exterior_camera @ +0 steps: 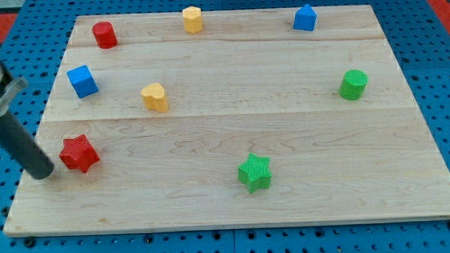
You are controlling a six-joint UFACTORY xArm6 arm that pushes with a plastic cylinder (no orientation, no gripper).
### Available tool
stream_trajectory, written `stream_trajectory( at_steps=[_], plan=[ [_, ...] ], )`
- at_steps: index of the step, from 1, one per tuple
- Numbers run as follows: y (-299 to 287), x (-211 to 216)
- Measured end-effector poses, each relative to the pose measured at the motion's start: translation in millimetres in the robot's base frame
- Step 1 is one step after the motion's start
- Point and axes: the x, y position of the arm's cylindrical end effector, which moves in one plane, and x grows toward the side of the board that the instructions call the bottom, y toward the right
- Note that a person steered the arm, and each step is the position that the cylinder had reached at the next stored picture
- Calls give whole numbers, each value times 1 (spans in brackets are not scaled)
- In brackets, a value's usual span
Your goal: Place the red star at the center of the board
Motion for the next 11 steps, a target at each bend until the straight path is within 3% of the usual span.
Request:
stream_trajectory(
  at_steps=[2,4,6,7,8,9,11],
  plan=[
    [144,-27],
    [96,-26],
    [131,-47],
    [181,-55],
    [171,-63],
    [209,-77],
    [223,-120]
  ],
)
